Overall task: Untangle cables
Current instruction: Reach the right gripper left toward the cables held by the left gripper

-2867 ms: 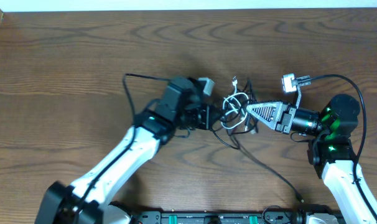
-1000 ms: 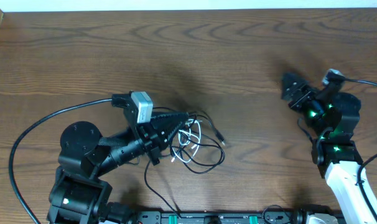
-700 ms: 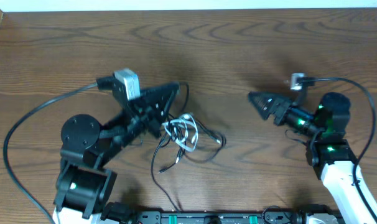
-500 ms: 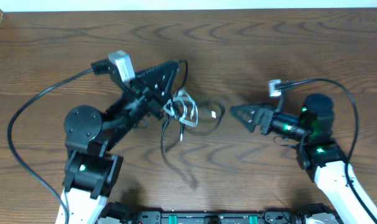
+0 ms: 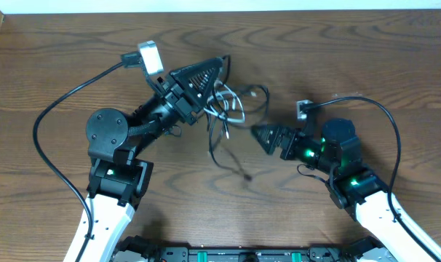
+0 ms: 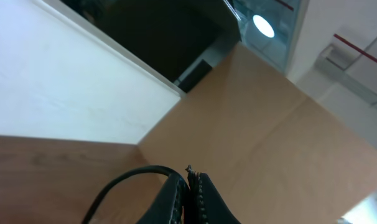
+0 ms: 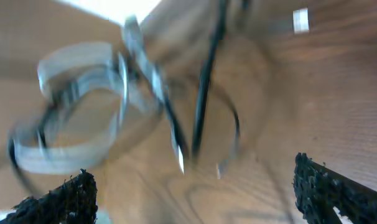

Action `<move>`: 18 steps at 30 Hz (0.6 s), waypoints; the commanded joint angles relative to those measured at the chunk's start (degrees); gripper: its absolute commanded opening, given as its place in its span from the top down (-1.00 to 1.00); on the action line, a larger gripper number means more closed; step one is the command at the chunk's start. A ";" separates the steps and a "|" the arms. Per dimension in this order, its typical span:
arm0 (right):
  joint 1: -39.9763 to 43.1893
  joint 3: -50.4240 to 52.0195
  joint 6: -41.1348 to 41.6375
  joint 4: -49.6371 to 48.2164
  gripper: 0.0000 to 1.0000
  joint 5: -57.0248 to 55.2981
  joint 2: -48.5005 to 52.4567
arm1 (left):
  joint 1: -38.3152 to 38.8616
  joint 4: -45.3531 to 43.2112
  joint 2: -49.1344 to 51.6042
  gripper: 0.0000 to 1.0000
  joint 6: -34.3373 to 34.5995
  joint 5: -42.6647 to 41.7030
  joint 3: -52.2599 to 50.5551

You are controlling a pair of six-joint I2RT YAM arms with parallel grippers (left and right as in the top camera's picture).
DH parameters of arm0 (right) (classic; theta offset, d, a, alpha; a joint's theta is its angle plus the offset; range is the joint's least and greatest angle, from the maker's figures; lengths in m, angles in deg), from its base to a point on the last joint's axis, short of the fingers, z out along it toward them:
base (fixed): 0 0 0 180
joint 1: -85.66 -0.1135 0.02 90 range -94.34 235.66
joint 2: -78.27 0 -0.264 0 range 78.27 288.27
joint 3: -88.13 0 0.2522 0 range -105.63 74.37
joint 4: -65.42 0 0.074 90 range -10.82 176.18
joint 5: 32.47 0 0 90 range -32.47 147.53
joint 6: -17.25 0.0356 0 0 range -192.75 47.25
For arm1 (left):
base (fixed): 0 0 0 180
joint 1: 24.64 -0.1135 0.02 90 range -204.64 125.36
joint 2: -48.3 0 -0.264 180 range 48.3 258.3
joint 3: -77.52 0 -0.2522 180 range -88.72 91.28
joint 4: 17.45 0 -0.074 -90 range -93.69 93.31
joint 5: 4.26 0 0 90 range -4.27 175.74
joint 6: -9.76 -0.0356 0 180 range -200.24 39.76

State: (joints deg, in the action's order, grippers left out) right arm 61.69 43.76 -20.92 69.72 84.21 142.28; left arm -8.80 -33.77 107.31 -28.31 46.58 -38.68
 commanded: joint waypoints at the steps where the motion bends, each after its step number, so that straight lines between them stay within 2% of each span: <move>1: -0.48 -0.42 10.36 -2.27 -0.99 -6.23 0.15 | 0.00 -0.87 -0.70 0.84 1.64 -4.02 0.44; 5: -1.07 -0.42 11.58 -6.78 -0.99 -6.21 0.70 | 0.28 -2.12 -0.70 0.83 5.20 -4.15 0.44; 13: -5.46 -0.42 11.58 -7.93 -0.99 -3.91 5.33 | 2.97 -7.85 -0.70 0.81 5.35 -4.09 0.44; 14: -6.27 -0.42 11.58 -7.96 -0.92 -3.34 6.08 | 2.95 -7.98 -0.70 0.80 5.35 -4.09 0.44; 15: -7.17 -0.42 11.58 -7.96 -0.76 -2.67 6.86 | 2.95 -7.96 -0.66 0.79 5.31 -4.11 0.44; 18: -9.16 -0.42 11.54 -8.66 -0.17 -1.86 8.24 | 2.95 -7.30 -0.48 0.76 5.09 -4.15 0.44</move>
State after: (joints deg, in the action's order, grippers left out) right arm 54.22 43.78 -9.82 61.57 80.69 149.58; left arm -5.98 -40.83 107.31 -23.24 42.97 -38.68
